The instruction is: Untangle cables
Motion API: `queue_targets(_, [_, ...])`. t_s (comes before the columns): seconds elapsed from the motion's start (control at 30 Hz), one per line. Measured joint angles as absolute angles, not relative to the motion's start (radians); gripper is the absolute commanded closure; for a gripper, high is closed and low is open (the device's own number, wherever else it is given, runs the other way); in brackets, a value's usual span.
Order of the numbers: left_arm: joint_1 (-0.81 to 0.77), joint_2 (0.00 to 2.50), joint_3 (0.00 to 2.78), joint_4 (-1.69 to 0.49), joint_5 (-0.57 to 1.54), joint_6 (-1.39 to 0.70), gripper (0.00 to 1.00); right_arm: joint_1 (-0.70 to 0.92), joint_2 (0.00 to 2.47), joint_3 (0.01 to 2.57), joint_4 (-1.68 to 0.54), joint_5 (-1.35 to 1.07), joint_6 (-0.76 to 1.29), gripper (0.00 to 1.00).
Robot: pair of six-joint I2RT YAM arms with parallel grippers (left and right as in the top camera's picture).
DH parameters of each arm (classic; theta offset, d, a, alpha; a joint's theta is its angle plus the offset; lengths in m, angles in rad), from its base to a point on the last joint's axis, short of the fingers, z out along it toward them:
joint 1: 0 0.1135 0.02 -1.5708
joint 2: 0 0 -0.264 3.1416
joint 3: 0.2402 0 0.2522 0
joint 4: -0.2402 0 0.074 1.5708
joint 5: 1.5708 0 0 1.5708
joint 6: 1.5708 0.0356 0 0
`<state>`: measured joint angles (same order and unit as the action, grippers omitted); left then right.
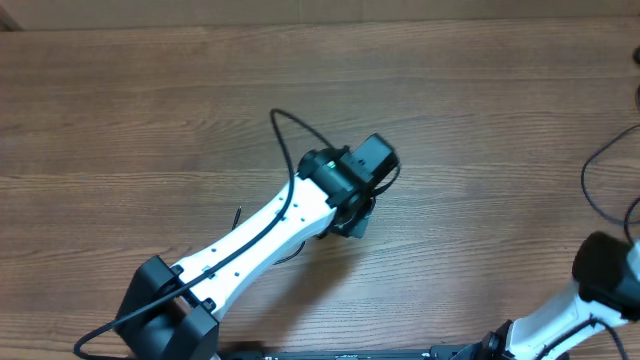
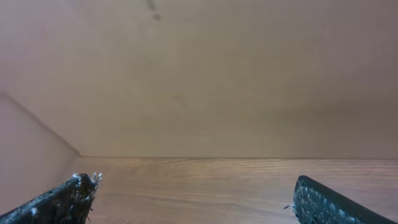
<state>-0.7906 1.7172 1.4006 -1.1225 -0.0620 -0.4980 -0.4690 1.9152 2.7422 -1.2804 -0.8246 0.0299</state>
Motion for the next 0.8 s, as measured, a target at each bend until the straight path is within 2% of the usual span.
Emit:
queue_targets(0.27, [-0.724, 1.678, 1.288, -1.025, -0.106, -0.507, 0.75, -0.469, 1.795, 2.744, -1.438, -0.889, 0.024, 0.0])
queue_targets(0.4, [-0.685, 1.676, 1.206, -0.936, -0.109, -0.507, 0.64, -0.469, 1.767, 2.744, -1.506, -0.918, 0.002, 0.0])
queue_targets(0.8, [-0.609, 1.676, 1.054, -0.653, -0.108, -0.394, 0.56, -0.469, 1.703, 2.744, -1.531, -1.038, -0.049, 0.0])
